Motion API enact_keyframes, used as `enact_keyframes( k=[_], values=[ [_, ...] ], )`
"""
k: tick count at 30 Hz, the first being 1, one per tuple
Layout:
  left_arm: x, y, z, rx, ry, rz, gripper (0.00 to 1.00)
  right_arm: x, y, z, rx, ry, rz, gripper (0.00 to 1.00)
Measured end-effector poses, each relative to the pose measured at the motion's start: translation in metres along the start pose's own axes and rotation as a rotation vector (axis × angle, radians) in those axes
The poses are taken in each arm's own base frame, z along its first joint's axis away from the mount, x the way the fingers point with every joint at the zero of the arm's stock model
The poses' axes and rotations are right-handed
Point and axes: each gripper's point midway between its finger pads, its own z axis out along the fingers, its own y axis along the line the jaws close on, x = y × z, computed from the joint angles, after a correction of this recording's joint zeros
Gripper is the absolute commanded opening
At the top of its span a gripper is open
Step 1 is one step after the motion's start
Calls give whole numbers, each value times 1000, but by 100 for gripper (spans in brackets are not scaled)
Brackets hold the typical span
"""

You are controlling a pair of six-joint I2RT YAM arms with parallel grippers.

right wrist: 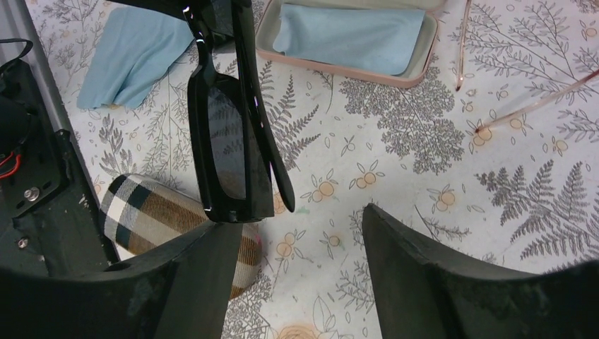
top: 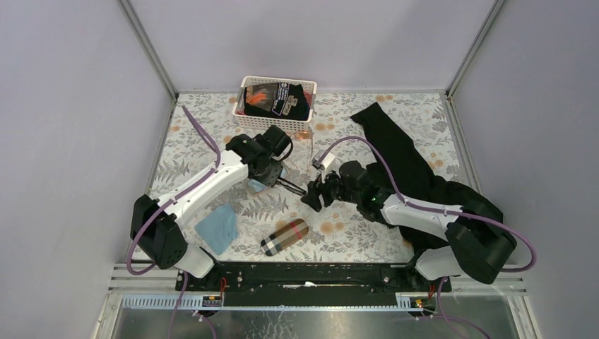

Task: Organize the sunglasses
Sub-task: Place the sunglasses in the sunglasses case.

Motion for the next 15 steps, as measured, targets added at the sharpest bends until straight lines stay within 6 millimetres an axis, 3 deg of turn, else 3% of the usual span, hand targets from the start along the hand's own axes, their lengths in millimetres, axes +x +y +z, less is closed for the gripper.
enact_keyframes(
  k=[8, 15],
  values=[
    [-6, -1, -3, 13, -18, 10, 0, -1, 3, 12, -22, -2, -24, 62],
    [-6, 3, -2, 0, -7, 22, 0, -10, 20, 18, -59, -24, -51, 68]
  ],
)
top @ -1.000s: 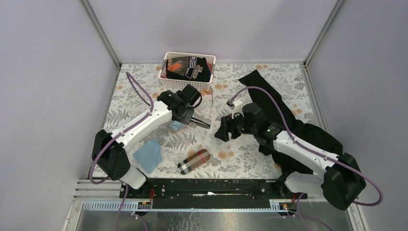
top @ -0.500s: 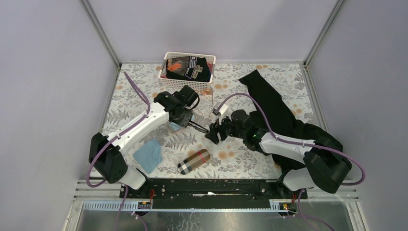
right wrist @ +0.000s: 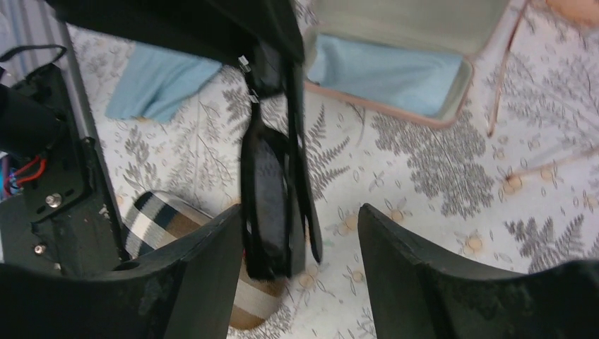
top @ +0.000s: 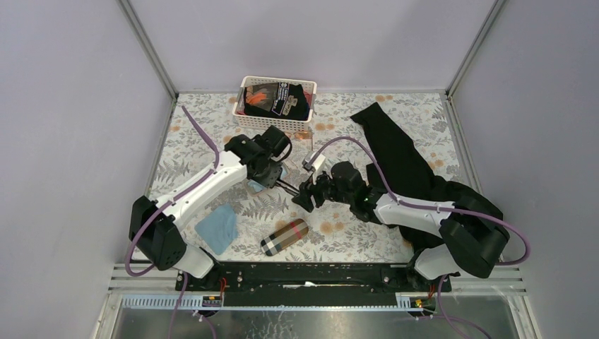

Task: Organize the sunglasses
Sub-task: Place the sunglasses in the sunglasses case.

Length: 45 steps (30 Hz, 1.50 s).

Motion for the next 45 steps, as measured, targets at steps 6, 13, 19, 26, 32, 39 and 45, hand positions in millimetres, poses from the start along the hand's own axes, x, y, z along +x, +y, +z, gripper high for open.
enact_keyframes(
  k=[6, 13, 19, 26, 32, 39, 45],
  values=[
    [4, 2, 0, -6, 20, 8, 0, -27, 17, 7, -25, -60, -42, 68],
    [5, 5, 0, -10, 22, 10, 0, -22, 8, 17, 24, -41, -42, 64],
    [3, 6, -3, -2, 22, 5, 0, -16, 4, 21, 43, -24, -43, 50],
    [3, 6, -2, 2, 22, -1, 1, -13, 8, 23, 34, -17, -53, 28],
    [3, 6, -2, 3, 22, 17, 45, -13, 9, 23, 25, -15, -61, 22],
    [6, 9, -1, -4, 39, 80, 67, -13, 6, 23, 43, -15, -59, 19],
    [5, 7, -8, 22, 42, 152, 68, -7, 5, 22, 47, 7, -61, 18]
  ],
)
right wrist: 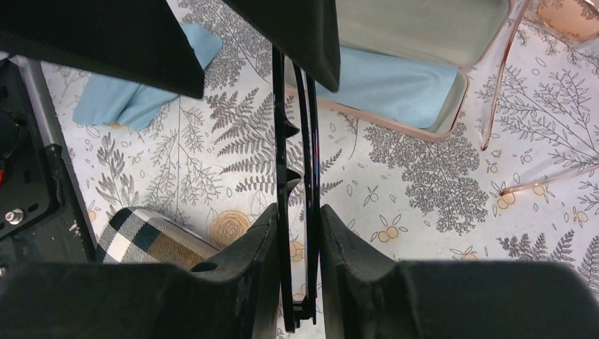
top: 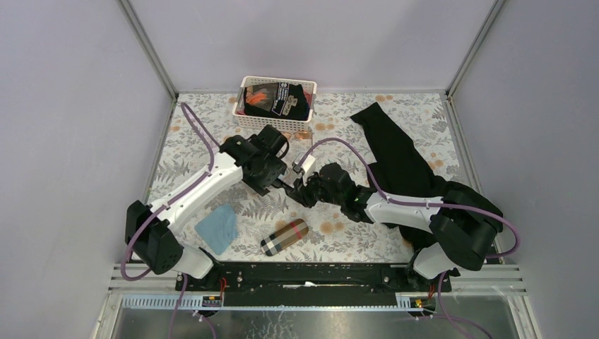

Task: Organize the sunglasses
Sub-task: Place the sunglasses in the sunglasses case.

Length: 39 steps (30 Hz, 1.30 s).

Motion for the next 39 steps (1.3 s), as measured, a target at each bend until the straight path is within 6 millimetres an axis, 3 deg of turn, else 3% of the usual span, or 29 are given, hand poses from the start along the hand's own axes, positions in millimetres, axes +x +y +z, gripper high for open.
enact_keyframes(
  k=[7, 9, 15, 19, 22, 27, 32, 39],
  values=[
    [-5, 4, -24, 89, -1, 252, 67, 6, 2, -12, -10, 47, -22, 18],
    [-8, 2, -33, 147, 5, 374, 73, 6, 6, -19, -34, 60, -26, 18],
    [-14, -34, -88, 456, 29, 826, 87, 8, 16, -48, -144, 110, -20, 18],
    [9, -49, -118, 698, 94, 1133, 91, 9, 20, -68, -207, 148, -9, 18],
    [30, -47, -117, 803, 191, 1298, 90, 8, 24, -77, -249, 178, -3, 18],
    [66, -41, -88, 868, 393, 1520, 88, 9, 35, -90, -320, 222, 6, 18],
    [81, -36, -81, 935, 470, 1622, 86, 17, 43, -106, -370, 273, 37, 18],
    [97, -17, -83, 1022, 557, 1658, 84, 5, 51, -123, -395, 237, 25, 17]
  ],
)
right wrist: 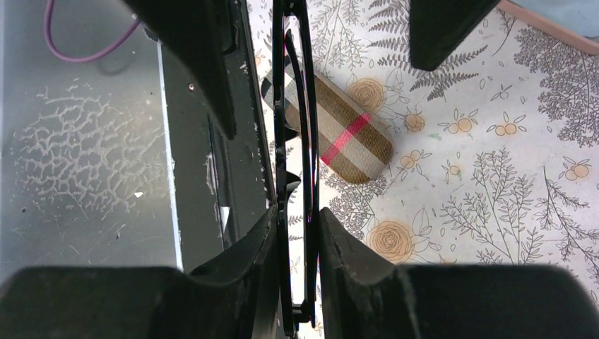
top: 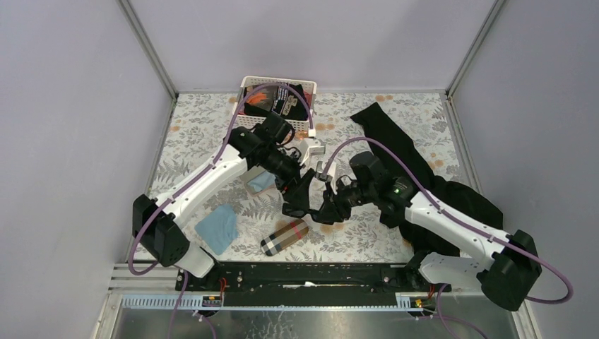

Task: Organize the sunglasses
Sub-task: Place the sunglasses in the sunglasses case.

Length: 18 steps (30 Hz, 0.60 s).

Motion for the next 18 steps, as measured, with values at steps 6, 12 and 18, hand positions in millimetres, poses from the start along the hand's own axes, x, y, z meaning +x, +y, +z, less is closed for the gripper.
enact_keyframes(
  k=[6, 12, 18],
  values=[
    [16, -7, 0, 34, -4, -8, 84, -2, 7, -10, 6, -12, -9, 17],
    [11, -22, -7, 92, -65, 34, 83, -2, 12, -17, 6, -15, -7, 16],
    [12, -27, -2, 156, -69, 34, 81, 1, 16, -18, -6, -7, 8, 16]
  ],
)
